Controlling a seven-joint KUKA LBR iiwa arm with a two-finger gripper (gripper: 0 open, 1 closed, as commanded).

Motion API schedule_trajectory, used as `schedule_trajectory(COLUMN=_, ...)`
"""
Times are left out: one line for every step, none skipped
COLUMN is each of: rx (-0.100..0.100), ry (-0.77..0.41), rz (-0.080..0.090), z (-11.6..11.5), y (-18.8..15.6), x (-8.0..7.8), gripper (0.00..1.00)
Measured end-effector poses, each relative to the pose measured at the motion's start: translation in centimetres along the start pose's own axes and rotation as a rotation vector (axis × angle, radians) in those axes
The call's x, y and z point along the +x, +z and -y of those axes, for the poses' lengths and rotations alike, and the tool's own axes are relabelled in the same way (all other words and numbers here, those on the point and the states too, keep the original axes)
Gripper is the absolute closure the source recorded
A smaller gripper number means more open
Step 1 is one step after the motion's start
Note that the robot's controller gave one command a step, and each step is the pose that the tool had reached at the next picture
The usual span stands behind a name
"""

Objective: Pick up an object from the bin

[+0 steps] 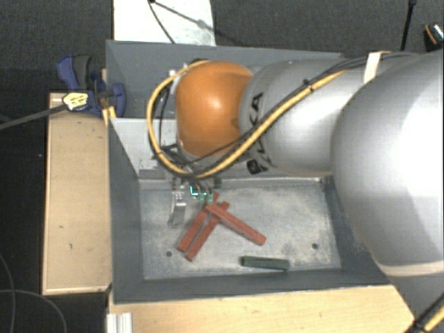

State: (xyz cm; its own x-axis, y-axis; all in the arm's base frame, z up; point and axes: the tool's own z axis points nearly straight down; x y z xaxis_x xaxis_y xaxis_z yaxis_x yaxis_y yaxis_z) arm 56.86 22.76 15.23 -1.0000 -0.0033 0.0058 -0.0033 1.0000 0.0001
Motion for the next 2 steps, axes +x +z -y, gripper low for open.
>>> schedule_trajectory(rx=0.002, ry=-0.395, rz=0.002, z=7.1, y=8.4, x=4.4, gripper=0.0)
schedule_trajectory(rx=0.0, ry=-0.548, rz=0.012, z=5.2, y=5.1, x=4.2, gripper=0.0)
